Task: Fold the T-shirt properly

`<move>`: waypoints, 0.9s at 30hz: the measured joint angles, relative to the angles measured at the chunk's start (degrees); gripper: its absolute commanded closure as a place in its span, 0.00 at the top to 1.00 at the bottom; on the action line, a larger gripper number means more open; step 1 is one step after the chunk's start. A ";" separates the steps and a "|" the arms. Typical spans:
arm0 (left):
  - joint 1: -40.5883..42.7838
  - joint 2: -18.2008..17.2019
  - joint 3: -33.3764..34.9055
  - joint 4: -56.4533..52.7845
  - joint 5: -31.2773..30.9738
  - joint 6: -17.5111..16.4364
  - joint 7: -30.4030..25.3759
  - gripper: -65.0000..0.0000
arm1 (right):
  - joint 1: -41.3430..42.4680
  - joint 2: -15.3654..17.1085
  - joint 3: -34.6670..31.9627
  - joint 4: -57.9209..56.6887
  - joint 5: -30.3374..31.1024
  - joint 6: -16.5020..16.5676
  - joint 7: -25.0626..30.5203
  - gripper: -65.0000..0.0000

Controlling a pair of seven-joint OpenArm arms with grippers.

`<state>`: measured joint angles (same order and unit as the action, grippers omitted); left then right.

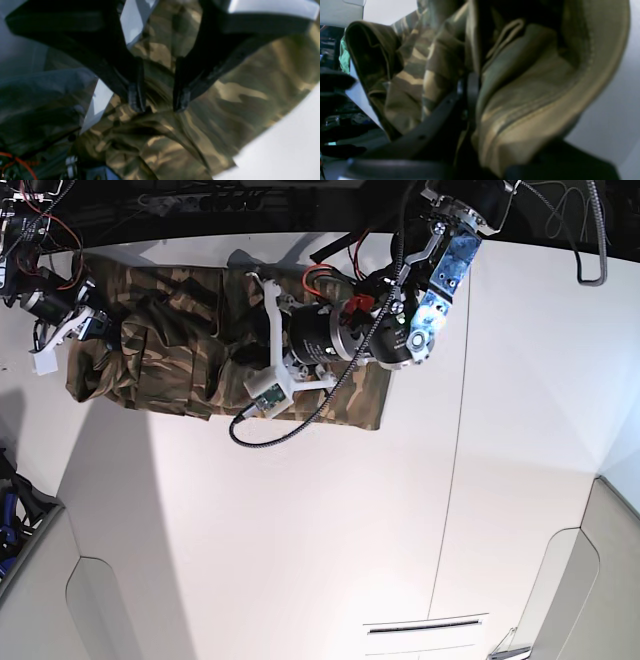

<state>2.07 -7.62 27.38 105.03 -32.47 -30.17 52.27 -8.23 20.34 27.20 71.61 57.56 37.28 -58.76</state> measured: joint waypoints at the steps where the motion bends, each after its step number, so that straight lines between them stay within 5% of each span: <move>1: -0.02 0.02 -1.11 0.76 -0.09 0.00 0.22 0.30 | 0.33 0.15 0.20 0.00 -0.22 -0.02 -0.04 0.00; 19: 7.34 -3.02 -19.89 2.25 2.01 0.15 1.68 0.30 | 9.22 12.41 6.84 -0.48 -2.69 -2.60 -6.10 0.00; 27: 12.09 -2.67 -20.44 -0.74 1.92 0.13 -1.70 0.30 | 14.56 9.16 6.86 4.37 -2.62 -2.99 -9.70 0.00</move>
<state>14.15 -10.28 6.94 104.29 -30.55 -30.04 50.57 6.33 29.50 34.06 75.99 54.94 34.28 -68.47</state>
